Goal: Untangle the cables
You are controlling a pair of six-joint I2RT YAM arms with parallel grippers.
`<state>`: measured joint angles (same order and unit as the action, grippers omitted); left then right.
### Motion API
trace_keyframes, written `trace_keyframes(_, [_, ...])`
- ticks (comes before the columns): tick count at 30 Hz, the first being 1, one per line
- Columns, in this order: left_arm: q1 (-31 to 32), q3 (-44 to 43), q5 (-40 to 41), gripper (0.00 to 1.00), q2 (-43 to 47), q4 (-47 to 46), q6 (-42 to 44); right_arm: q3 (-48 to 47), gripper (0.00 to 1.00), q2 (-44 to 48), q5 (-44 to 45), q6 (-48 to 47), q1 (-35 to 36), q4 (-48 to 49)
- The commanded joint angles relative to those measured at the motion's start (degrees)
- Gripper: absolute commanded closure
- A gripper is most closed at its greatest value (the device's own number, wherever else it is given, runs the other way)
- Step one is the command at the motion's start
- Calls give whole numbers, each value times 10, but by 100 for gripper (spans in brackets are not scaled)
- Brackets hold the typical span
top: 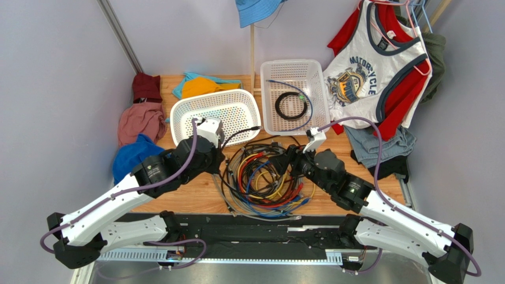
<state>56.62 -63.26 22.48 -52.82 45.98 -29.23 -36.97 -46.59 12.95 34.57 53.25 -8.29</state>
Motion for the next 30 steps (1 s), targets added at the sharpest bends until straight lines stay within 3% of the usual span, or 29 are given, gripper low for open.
trace_keyframes(1, [2,-35,23,100,32,-7,6,18,32,36,-18,-13,3,35])
trace_keyframes(5, [2,-74,47,100,40,-31,28,32,33,82,-23,-6,4,40])
trace_keyframes(8, [2,-130,111,100,11,-24,51,38,34,136,11,-8,4,2])
trace_keyframes(14, [-6,-275,244,100,-167,35,83,49,38,221,73,14,4,-70])
trace_keyframes(19, [-54,-348,221,100,-279,5,85,59,43,272,95,30,4,-117])
trace_keyframes(24, [-82,-405,238,100,-357,-22,106,80,62,323,97,42,4,-141])
trace_keyframes(27, [-116,-451,251,100,-393,32,97,82,62,334,101,38,4,-153])
trace_keyframes(30, [-182,-435,208,100,-397,62,46,81,60,340,102,32,4,-161])
